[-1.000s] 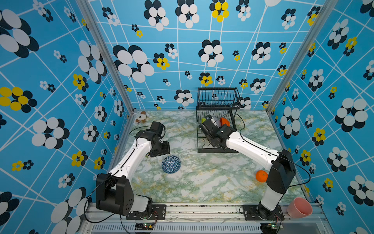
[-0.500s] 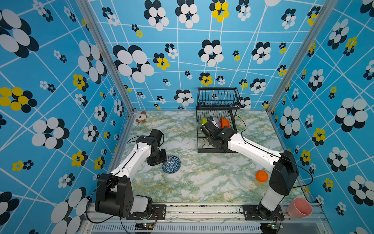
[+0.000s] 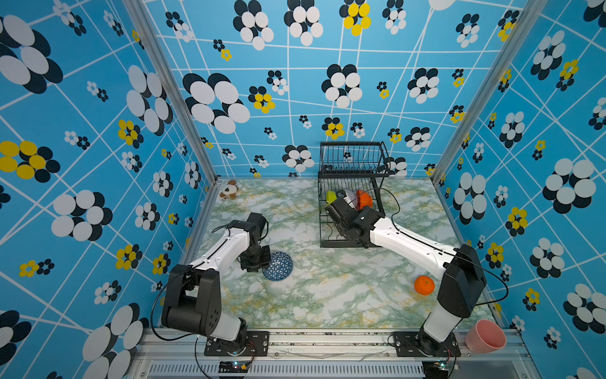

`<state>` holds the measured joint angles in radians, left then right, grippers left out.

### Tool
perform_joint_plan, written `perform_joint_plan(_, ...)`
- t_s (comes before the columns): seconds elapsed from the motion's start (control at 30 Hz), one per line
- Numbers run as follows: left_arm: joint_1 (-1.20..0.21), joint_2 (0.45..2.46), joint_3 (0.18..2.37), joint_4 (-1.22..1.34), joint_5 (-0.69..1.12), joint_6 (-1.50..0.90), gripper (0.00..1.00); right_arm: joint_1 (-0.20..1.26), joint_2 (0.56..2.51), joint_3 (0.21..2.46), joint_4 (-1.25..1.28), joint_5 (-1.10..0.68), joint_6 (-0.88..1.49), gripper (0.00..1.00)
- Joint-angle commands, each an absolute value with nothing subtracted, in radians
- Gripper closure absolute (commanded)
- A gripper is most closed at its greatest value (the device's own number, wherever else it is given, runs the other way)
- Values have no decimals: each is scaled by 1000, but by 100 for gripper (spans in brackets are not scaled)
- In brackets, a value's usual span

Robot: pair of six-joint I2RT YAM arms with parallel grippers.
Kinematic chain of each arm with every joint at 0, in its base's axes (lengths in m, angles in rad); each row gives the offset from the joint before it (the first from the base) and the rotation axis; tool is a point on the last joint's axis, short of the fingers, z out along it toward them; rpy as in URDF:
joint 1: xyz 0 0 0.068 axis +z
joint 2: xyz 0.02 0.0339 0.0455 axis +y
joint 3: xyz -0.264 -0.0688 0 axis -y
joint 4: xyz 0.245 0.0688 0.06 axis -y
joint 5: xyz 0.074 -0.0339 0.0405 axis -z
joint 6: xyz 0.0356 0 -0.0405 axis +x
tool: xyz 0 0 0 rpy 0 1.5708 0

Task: Load bowls into a dish rack
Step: Pick up the bowl from the middle-left of the table.

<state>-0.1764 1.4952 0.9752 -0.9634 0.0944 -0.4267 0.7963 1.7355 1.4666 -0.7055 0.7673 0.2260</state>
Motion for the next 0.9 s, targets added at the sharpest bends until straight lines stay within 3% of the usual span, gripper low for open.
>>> perform_joint_plan(0.0,-169,1519,964,-966,71,-419,69,802,1698,1440,-691,762,252,9)
perform_joint_plan(0.2,-169,1538,965,-963,68,-422,77,800,1684,1413,-683,766,256,9)
perform_joint_plan(0.53,-171,1554,971,-960,57,-426,79,797,1669,1395,-673,768,259,8)
perform_joint_plan(0.87,-173,1554,974,-949,75,-427,95,794,1659,1376,-671,770,265,8)
